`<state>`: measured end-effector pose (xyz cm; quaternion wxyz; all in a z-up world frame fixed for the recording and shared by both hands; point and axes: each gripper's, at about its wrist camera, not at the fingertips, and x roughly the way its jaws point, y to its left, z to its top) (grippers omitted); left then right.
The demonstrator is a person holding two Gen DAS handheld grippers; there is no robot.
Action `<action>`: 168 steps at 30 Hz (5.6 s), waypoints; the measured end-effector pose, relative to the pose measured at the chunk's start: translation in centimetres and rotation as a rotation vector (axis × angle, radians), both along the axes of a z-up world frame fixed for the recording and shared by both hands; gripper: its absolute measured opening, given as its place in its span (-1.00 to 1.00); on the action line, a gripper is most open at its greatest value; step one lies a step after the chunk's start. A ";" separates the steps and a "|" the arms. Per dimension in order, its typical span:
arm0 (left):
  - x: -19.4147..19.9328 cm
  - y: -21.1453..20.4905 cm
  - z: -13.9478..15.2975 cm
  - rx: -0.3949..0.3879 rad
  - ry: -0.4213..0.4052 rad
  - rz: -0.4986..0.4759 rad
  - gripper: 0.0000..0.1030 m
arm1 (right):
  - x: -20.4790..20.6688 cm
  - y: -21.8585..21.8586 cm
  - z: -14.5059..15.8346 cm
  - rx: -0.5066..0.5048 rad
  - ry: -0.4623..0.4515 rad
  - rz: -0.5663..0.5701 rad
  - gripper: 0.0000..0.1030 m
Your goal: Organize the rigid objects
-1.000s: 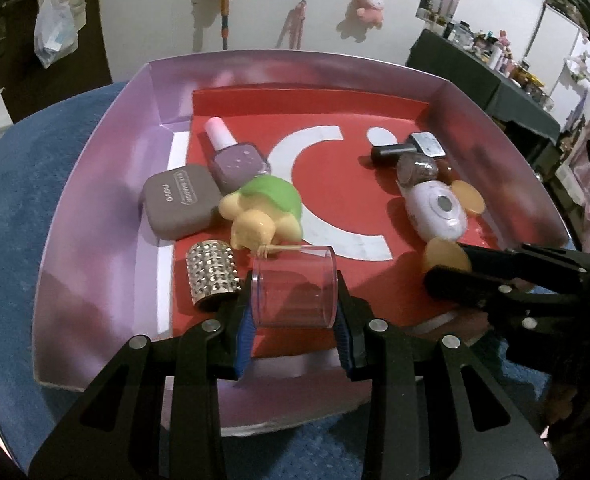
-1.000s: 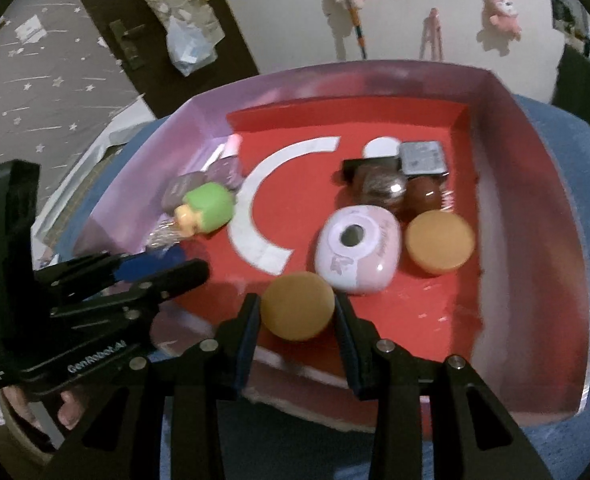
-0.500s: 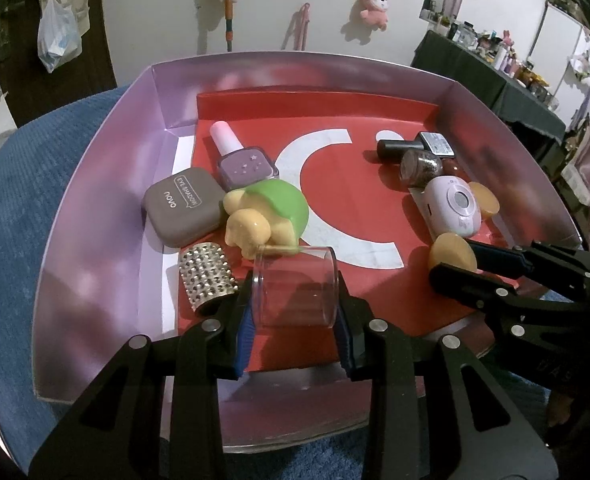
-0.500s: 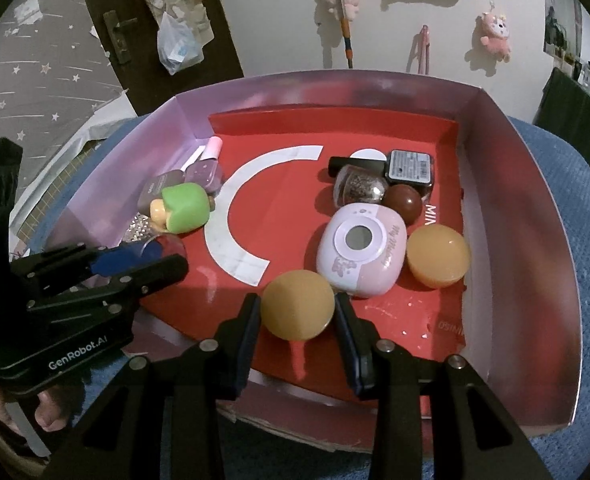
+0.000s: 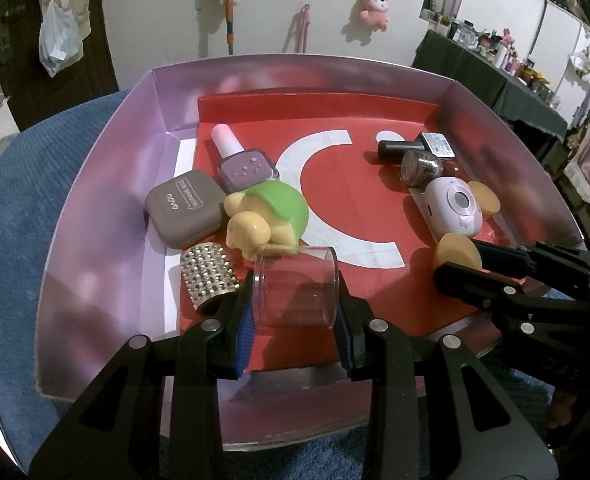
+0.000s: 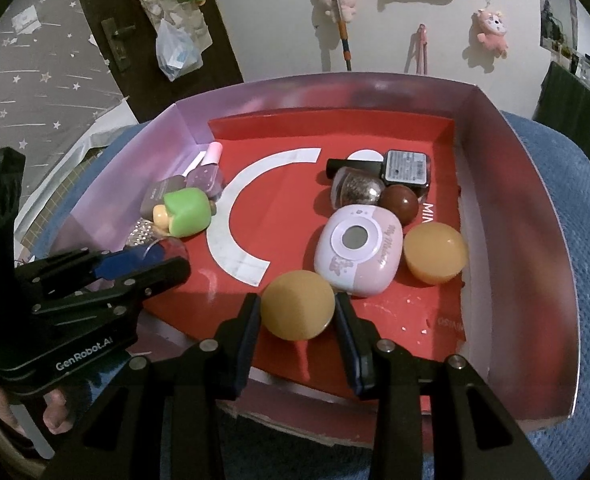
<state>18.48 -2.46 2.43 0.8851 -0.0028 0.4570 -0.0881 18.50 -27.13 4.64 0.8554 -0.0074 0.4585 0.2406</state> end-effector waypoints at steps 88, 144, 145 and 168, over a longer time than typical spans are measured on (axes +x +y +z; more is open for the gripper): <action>-5.5 2.0 1.0 0.027 -0.169 0.107 0.93 | -6.9 -1.8 1.7 -0.045 -0.290 -0.247 1.00; -10.7 0.4 -1.5 0.031 -0.089 0.063 0.93 | -12.6 -3.7 -0.9 -0.054 -0.209 -0.275 1.00; -10.7 0.4 -1.6 0.030 -0.085 0.063 0.93 | -12.5 -3.7 -1.0 -0.057 -0.206 -0.275 1.00; -10.6 0.0 -2.1 0.057 -0.062 0.075 0.97 | -12.4 -4.0 -1.9 -0.052 -0.182 -0.277 1.00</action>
